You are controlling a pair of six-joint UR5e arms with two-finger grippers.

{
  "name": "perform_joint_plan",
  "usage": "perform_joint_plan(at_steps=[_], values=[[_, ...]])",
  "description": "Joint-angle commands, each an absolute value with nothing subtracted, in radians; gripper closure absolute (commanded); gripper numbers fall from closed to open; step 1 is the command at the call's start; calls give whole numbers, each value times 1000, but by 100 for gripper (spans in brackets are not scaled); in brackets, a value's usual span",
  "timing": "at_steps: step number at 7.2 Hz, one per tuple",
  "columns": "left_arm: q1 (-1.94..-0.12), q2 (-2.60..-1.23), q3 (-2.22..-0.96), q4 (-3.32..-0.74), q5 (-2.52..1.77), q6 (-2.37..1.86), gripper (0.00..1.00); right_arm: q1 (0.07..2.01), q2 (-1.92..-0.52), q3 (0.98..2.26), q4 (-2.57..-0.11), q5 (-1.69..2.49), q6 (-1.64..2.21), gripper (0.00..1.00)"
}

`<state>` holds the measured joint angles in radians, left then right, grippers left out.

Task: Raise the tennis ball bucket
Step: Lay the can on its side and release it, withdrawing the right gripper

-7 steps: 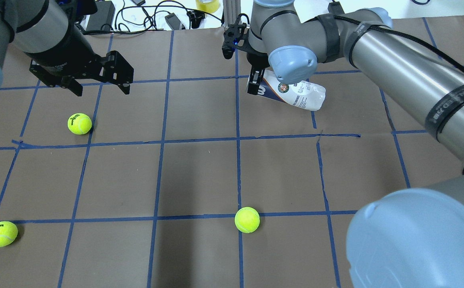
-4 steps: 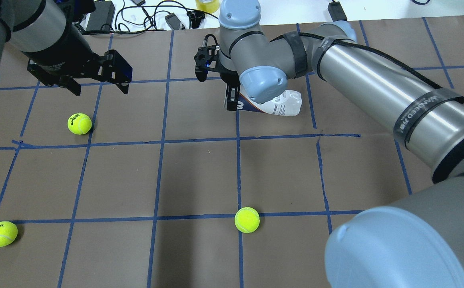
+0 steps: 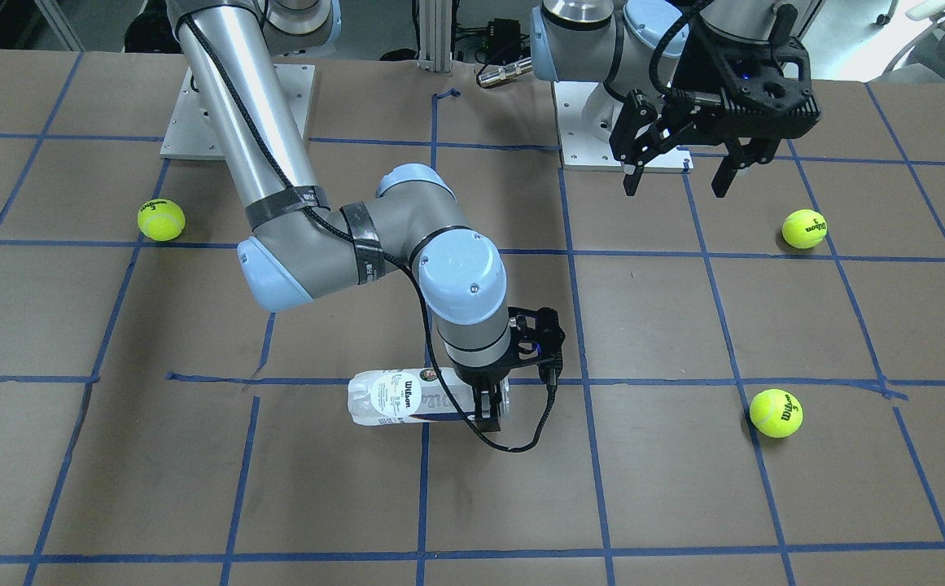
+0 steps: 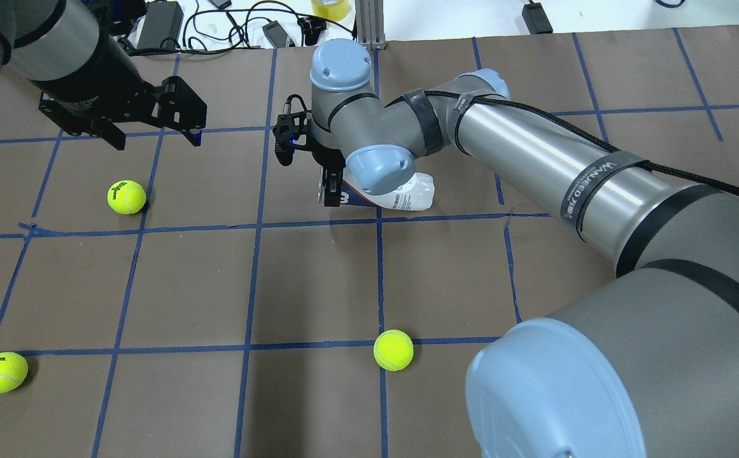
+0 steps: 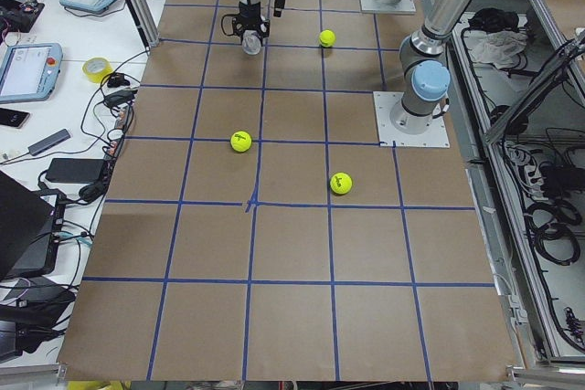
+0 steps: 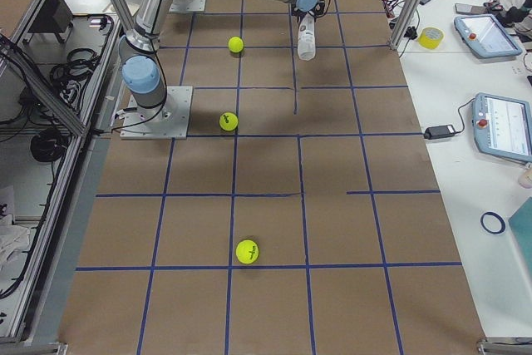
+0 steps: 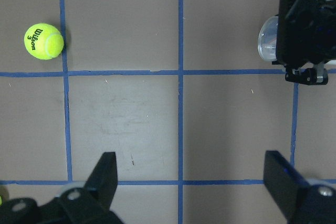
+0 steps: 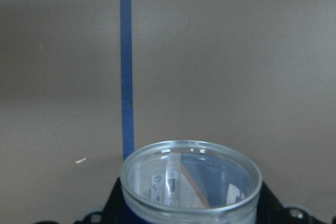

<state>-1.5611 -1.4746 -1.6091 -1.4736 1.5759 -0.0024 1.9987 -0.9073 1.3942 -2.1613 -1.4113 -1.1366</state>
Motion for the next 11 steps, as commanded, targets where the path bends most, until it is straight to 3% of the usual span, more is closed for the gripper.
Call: perform_joint_plan(at_steps=[1, 3, 4, 7, 11], values=[[-1560, -1474, -1614, -1473, 1575, -2, 0, 2017, -885, 1396, -2201, -1391, -1117, 42], [-1560, -1471, -1617, -1474, 1577, -2, 0, 2055, -891, 1399, -2215, -1379, -1011, 0], [-1560, -1470, -1617, -1476, 1575, -3, 0, 2065, -884, 1402, -2217, -1387, -899, 0], [-1560, -1468, -1617, -1480, 1578, -2, 0, 2040, -900, 1397, -2215, -1381, -1033, 0], [-1559, -1508, -1612, -1482, 1549, 21, 0, 1866, -997, 1393, -2180, -1330, -1032, 0]])
